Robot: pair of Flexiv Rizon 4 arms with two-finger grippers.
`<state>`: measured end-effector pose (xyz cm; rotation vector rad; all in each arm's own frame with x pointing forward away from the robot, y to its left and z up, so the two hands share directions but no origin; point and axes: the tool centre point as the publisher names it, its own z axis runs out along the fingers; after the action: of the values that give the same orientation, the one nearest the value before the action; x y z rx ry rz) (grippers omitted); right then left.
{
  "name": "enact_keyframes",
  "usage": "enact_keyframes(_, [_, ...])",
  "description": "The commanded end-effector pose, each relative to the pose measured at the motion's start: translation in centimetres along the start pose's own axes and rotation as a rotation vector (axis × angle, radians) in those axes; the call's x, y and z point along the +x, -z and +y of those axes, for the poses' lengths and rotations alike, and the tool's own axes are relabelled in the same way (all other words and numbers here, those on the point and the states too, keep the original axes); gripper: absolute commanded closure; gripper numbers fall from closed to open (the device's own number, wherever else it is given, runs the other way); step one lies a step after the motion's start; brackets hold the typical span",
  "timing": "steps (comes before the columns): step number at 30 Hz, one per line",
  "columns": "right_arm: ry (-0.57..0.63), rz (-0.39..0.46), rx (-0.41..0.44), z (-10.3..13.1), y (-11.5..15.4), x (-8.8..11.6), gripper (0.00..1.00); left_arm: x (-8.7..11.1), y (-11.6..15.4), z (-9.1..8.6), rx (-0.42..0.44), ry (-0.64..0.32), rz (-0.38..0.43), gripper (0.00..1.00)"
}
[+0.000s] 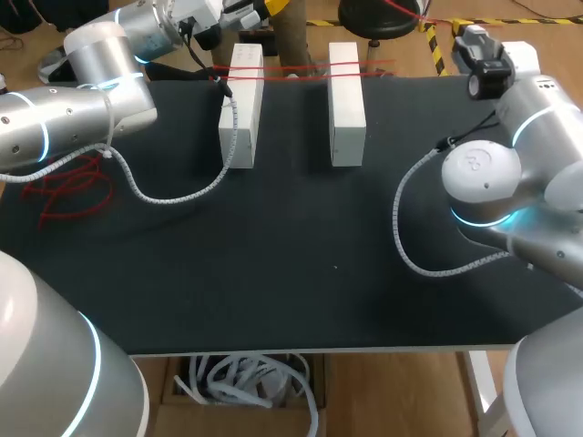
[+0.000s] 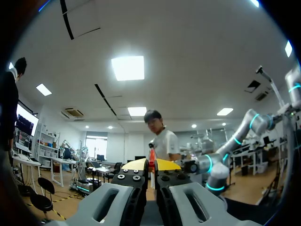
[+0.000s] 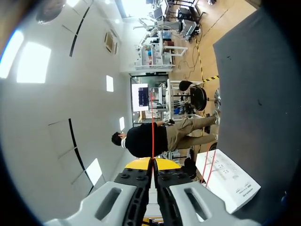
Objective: Grab the tape and strap the tape.
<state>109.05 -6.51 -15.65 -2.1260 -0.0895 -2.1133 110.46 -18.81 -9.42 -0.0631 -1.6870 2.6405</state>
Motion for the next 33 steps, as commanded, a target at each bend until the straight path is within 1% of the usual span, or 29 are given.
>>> enact_keyframes(1, [0.001, 0.000, 0.003, 0.11, -0.08, -0.07, 1.00, -0.15, 0.04, 0.09, 0.002, 0.000, 0.004, 1.00])
enact_keyframes(9, [-0.007, -0.004, -0.001, 0.04, -0.04, -0.07, 1.00, -0.15, 0.04, 0.09, 0.002, 0.000, 0.004, 1.00])
enact_keyframes(15, [-0.025, 0.008, 0.002, -0.19, -0.06, 0.35, 1.00, -0.15, 0.04, 0.09, 0.002, 0.000, 0.004, 1.00])
enact_keyframes(33, [-0.016, 0.011, 0.009, -0.38, -0.11, 0.47, 1.00, -0.15, 0.04, 0.09, 0.002, 0.000, 0.004, 1.00])
